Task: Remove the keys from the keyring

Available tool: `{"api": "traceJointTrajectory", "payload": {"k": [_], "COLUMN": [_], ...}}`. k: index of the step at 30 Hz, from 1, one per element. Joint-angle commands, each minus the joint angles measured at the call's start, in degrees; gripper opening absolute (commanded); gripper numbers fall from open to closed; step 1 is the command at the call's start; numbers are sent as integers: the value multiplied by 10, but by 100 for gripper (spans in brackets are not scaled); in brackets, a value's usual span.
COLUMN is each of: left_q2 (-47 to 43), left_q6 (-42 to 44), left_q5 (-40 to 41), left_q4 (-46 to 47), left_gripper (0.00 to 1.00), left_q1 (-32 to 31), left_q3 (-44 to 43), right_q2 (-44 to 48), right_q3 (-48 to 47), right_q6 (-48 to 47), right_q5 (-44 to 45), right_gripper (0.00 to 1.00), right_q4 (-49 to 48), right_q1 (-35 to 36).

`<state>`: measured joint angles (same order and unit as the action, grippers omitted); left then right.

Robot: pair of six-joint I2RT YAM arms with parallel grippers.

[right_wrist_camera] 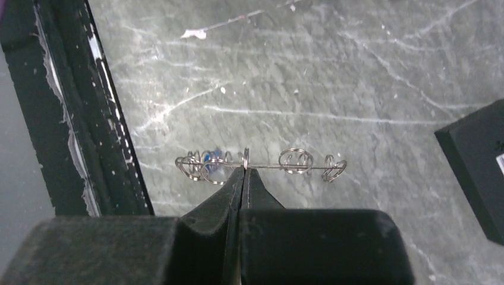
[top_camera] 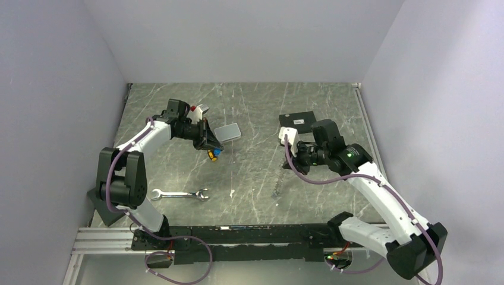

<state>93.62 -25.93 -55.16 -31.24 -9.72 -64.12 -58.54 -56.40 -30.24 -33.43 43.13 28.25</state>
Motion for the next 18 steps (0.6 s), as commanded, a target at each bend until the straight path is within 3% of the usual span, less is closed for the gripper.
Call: {"api": "traceJointTrajectory", "payload": {"k": [1, 7, 18], "left_q2": [5, 22, -22], "left_q6": [19, 15, 22], "left_q5": [-18, -25, -15], "left_q4": [5, 10, 29], "left_gripper": [0, 0, 0], "left_q1": [2, 1, 1], "left_q3": [-21, -25, 13], "right_q2": [15, -87, -308], "right_q3": [-4, 12, -87], "right_q6": [-17, 31, 71], "right_q5": [46, 138, 124], "right_gripper": [0, 0, 0], "right_q4": [37, -80, -169], "right_q1": [-2, -2, -5]}}
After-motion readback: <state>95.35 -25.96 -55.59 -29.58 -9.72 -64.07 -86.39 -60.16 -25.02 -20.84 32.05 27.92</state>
